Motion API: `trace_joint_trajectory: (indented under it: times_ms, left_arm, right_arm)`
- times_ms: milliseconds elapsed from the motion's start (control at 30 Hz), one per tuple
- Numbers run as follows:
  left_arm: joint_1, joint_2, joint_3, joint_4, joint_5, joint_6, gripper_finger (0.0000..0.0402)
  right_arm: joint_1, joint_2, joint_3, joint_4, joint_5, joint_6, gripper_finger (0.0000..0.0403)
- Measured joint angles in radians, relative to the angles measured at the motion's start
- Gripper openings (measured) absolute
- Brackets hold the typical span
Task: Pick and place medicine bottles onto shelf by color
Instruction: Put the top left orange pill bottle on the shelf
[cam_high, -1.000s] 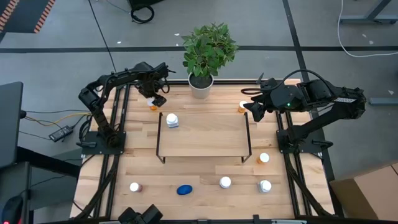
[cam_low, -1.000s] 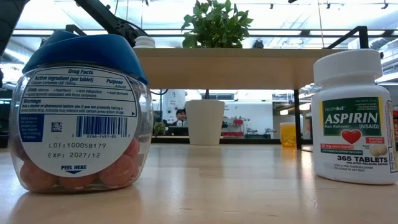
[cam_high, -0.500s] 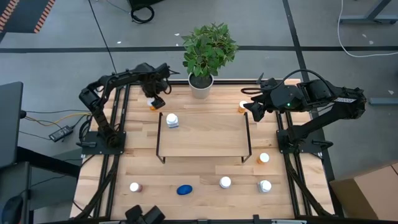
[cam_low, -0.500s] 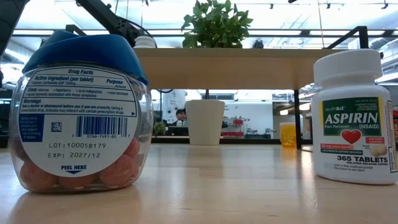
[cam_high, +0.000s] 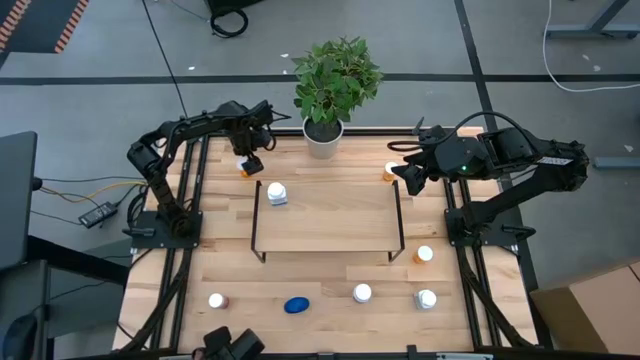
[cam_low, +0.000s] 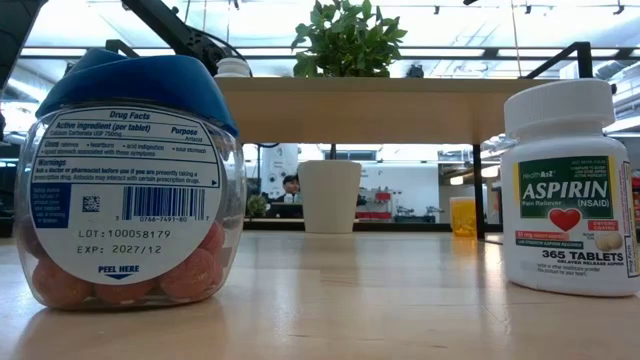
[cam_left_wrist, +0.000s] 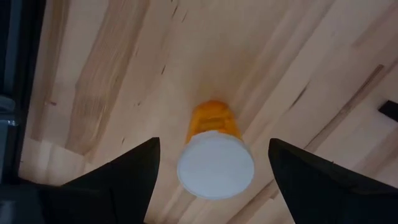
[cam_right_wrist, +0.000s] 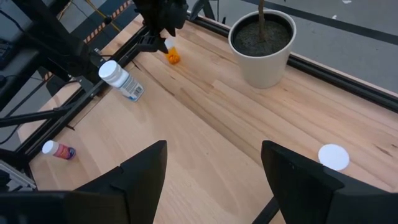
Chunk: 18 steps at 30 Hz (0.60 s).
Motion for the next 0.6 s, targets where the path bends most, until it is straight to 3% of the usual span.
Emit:
trace_joint_trajectory:
  times_ms: [333, 467, 600]
  left_arm:
    - [0.0, -0.013, -0.001, -0.042, 0.01, -0.074, 0.0306]
    - [0.016, -0.037, -0.001, -0.061, 0.101, -0.004, 0.0303]
    - [0.031, -0.044, -0.001, -0.075, 0.109, 0.11, 0.0294]
  right_arm:
    - [0.0, 0.0, 0.0, 0.0, 0.0, 0.012, 0.0269]
    - [0.0, 0.0, 0.0, 0.0, 0.001, 0.011, 0.0269]
    - [0.0, 0.0, 0.0, 0.0, 0.001, 0.012, 0.0269]
